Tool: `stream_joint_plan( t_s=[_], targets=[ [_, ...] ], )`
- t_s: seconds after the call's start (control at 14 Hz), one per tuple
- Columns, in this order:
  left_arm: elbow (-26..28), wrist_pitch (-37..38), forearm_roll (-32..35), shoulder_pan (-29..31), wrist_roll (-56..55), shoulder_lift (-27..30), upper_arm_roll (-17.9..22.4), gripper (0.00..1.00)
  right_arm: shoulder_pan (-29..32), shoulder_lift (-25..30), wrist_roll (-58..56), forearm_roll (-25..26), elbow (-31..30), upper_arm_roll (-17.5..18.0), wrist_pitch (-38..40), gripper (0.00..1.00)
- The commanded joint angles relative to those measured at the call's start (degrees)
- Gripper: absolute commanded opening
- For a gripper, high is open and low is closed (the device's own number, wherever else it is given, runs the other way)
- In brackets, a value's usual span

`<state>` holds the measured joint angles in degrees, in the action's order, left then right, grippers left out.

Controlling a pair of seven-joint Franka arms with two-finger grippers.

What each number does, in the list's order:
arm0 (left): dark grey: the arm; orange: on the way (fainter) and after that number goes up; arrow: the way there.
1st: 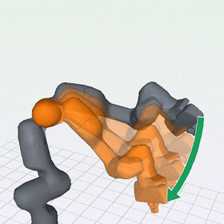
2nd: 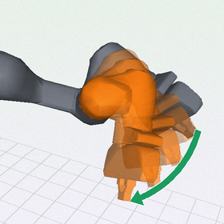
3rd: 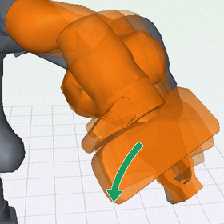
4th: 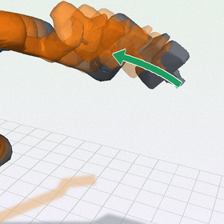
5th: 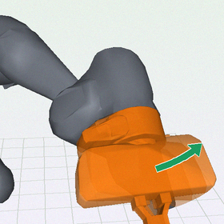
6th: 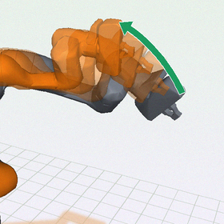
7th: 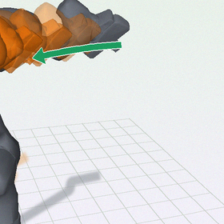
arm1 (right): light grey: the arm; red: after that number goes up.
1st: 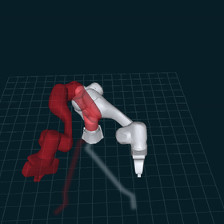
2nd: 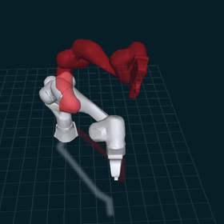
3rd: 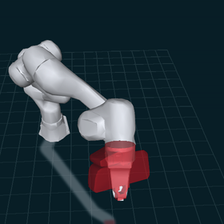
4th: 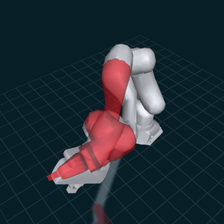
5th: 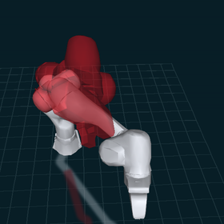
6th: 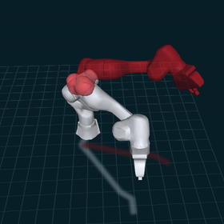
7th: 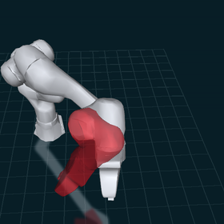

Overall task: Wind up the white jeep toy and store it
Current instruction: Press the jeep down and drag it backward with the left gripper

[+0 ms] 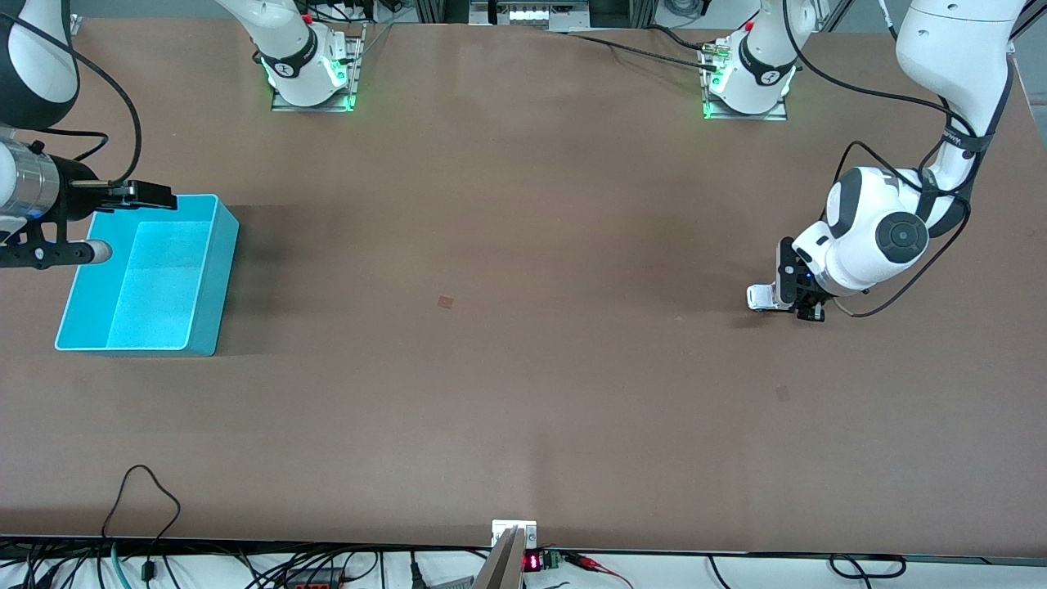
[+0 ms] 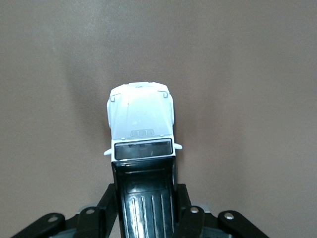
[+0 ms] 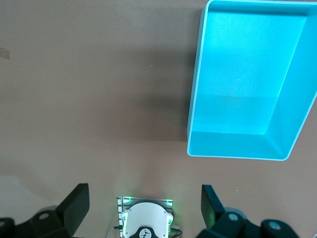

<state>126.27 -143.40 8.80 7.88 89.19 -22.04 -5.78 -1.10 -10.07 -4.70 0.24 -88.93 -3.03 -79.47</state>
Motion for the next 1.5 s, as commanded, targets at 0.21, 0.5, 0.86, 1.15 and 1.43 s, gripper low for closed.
stream_joint_plan(
  t_s=[0.21,0.5,0.86,1.15,1.43],
  targets=[
    [1.3,-0.7,0.9,0.6,0.3,1.1,0.0,0.33,1.0,-0.3,-0.2,-0.2,0.2,0.1,0.8,1.0],
    [1.2,-0.8,0.8,0.6,0.2,-0.1,0.0,0.32,1.2,-0.4,-0.2,-0.2,0.3,0.1,0.8,1.0],
    [1.0,-0.7,0.9,0.6,0.3,-1.0,0.0,0.29,1.3,-0.4,-0.2,-0.2,0.3,0.1,0.8,1.0],
    [0.9,-0.7,1.0,1.1,0.2,-1.3,0.4,0.27,1.3,-0.4,-0.2,-0.2,0.3,0.1,0.8,1.0],
    [0.6,-0.7,0.9,1.5,-0.3,-2.7,0.4,0.26,1.3,-0.4,-0.2,-0.2,0.3,0.1,0.9,1.0]
  ],
)
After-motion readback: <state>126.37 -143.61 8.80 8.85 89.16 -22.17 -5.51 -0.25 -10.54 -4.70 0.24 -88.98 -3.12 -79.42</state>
